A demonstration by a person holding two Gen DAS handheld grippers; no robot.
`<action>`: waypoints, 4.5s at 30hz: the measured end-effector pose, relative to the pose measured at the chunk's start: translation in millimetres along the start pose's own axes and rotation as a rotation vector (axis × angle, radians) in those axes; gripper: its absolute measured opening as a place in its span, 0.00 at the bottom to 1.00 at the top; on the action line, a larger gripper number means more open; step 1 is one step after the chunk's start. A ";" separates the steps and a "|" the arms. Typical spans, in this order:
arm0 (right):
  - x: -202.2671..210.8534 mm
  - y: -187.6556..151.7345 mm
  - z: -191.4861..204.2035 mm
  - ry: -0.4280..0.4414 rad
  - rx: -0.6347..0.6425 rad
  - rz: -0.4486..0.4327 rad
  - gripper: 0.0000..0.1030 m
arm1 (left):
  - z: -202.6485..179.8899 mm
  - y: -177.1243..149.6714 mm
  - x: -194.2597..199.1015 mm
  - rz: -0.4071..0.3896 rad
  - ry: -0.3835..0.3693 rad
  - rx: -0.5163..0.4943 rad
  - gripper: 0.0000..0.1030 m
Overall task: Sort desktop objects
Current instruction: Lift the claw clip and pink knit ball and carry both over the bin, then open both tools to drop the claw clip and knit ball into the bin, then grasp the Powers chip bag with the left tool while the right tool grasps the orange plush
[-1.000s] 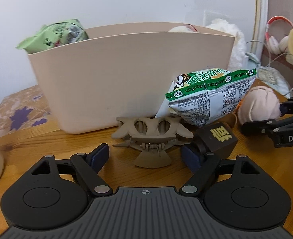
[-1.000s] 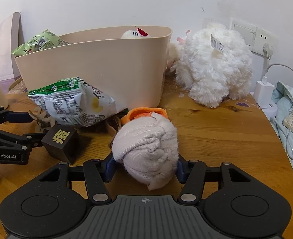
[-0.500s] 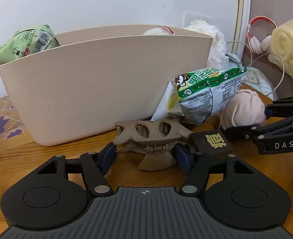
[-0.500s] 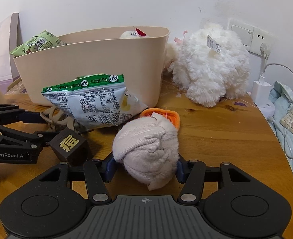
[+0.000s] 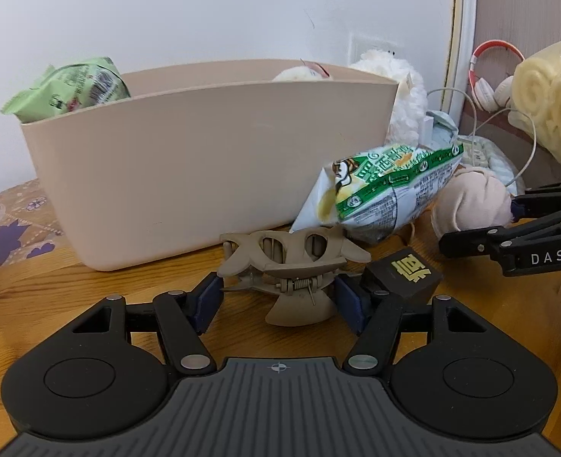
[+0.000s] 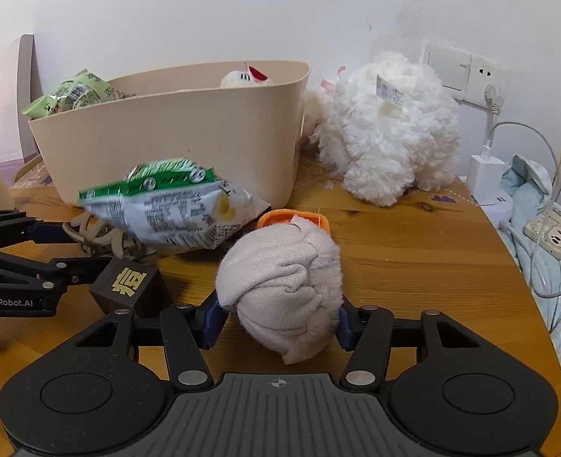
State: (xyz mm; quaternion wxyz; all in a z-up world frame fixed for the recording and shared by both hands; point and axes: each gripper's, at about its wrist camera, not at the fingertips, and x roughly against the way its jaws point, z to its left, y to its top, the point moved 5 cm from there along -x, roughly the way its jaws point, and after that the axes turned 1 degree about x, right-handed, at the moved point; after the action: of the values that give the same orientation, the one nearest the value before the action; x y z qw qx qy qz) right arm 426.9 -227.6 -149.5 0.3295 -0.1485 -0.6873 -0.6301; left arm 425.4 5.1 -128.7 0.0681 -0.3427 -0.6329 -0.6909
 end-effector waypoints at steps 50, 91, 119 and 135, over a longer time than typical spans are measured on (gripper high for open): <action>25.8 159.0 24.9 -0.031 0.122 -0.236 0.52 | 34.0 153.6 60.0 -0.254 0.213 -0.042 0.64; 33.1 143.3 33.3 -0.052 0.185 -0.227 1.00 | 12.6 138.2 58.7 -0.213 0.324 0.046 0.85; 16.3 34.9 -30.4 -0.061 0.140 -0.058 1.00 | -70.7 58.5 34.6 -0.043 0.192 0.119 0.86; -51.2 49.4 -38.4 -0.025 0.035 -0.049 1.00 | -57.0 58.2 -26.5 0.046 0.153 0.139 0.86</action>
State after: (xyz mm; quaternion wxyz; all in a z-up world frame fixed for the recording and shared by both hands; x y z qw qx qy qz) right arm 505.5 -245.8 -144.8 0.3081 -0.1335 -0.7056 -0.6240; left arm 454.1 -67.4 -93.3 0.1558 -0.2979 -0.6643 -0.6676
